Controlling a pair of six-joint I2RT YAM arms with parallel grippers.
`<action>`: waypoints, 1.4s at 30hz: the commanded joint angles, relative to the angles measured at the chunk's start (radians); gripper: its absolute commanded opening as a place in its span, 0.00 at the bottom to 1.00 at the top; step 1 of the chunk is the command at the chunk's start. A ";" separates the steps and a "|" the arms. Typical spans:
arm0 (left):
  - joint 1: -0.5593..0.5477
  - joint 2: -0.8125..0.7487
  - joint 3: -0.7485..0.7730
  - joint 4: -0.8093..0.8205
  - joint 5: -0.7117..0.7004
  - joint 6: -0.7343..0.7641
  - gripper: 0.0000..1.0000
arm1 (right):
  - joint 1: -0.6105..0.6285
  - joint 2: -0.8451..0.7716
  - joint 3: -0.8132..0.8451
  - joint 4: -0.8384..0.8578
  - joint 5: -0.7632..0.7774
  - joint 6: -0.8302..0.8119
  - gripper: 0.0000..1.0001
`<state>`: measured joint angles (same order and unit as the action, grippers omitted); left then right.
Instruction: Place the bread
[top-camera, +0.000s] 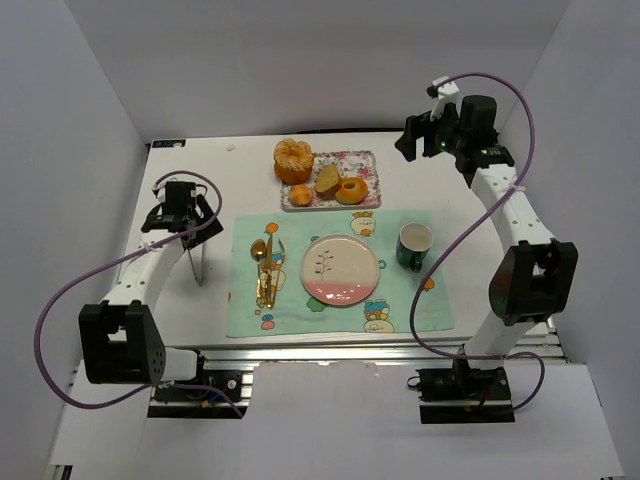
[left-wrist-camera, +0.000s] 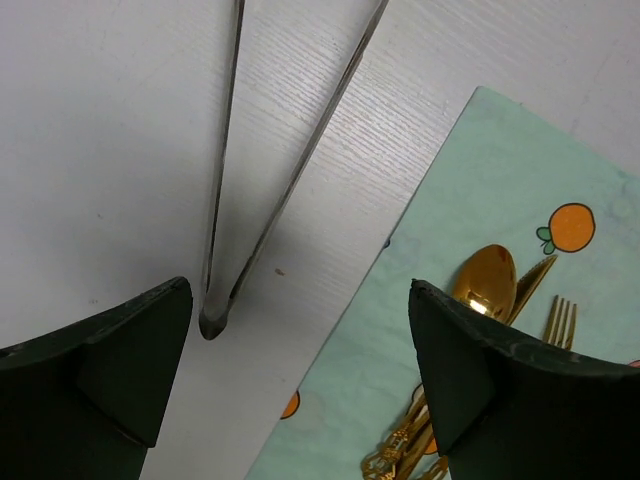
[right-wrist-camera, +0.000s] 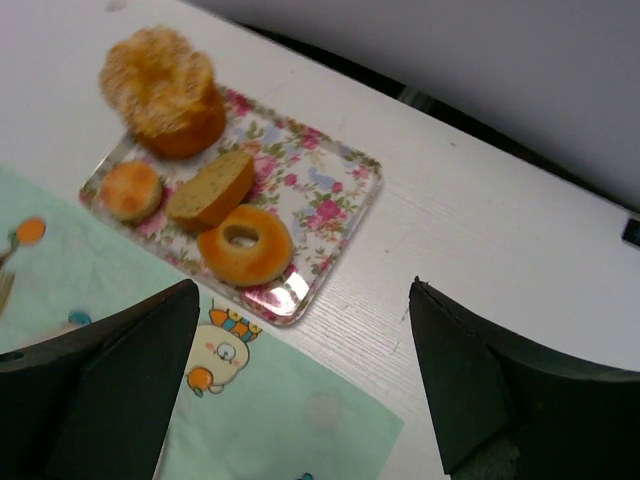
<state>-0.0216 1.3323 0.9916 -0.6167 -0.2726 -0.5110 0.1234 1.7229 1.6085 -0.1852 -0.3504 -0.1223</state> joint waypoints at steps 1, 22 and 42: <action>0.014 0.008 -0.011 0.063 0.045 0.103 0.98 | -0.019 -0.071 -0.090 -0.058 -0.356 -0.245 0.89; 0.140 0.294 -0.022 0.176 0.104 0.450 0.98 | 0.079 -0.166 -0.274 -0.120 -0.725 -0.436 0.83; 0.203 0.435 -0.088 0.350 0.271 0.457 0.77 | 0.039 -0.134 -0.268 -0.057 -0.703 -0.379 0.89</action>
<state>0.1707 1.7649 0.9958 -0.2356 -0.0158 -0.0051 0.1829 1.5848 1.3163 -0.2840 -1.0470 -0.5312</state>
